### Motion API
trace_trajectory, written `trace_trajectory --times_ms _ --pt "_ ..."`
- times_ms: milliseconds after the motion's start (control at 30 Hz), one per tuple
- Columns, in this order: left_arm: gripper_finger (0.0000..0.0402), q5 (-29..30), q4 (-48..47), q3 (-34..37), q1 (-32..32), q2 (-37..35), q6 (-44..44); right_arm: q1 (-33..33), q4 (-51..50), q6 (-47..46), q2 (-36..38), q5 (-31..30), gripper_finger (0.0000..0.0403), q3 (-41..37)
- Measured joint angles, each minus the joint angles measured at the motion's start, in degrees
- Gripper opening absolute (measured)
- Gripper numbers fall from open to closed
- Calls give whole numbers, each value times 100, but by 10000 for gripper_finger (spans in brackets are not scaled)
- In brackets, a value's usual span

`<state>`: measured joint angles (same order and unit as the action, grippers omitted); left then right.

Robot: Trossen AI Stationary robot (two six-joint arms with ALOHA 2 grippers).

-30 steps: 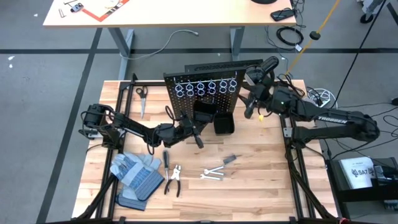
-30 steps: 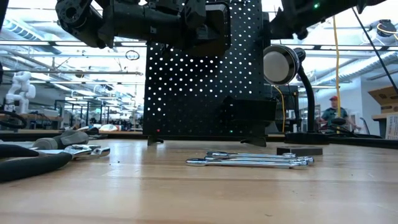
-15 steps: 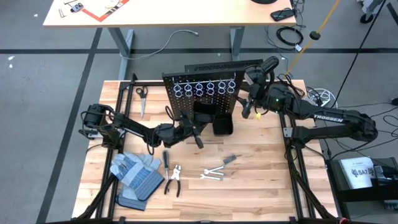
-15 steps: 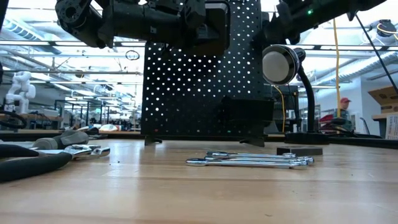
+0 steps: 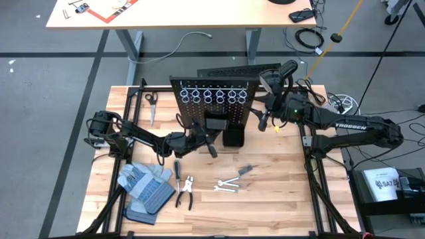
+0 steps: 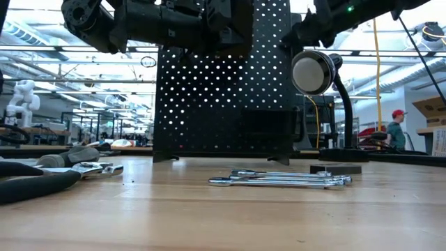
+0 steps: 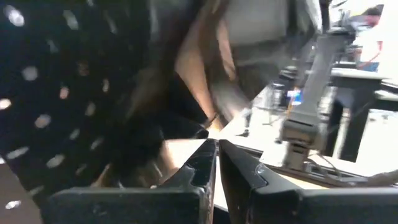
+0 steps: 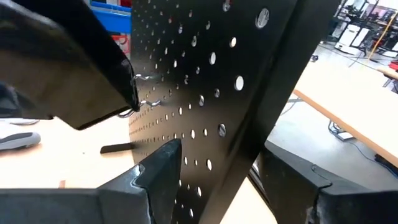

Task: Hang tools onto peg board
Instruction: Adjust the black pegboard on the table

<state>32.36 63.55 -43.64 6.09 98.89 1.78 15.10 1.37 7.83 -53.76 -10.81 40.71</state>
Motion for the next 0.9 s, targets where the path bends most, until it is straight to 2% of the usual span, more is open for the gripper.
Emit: trace_trajectory --times_ms 200,900 --pt "31 400 4 0 -1 0 -9 -70 -94 36 -3 81 201 0" --pt "31 627 -371 0 434 0 -47 -68 -166 60 -4 29 201 0"
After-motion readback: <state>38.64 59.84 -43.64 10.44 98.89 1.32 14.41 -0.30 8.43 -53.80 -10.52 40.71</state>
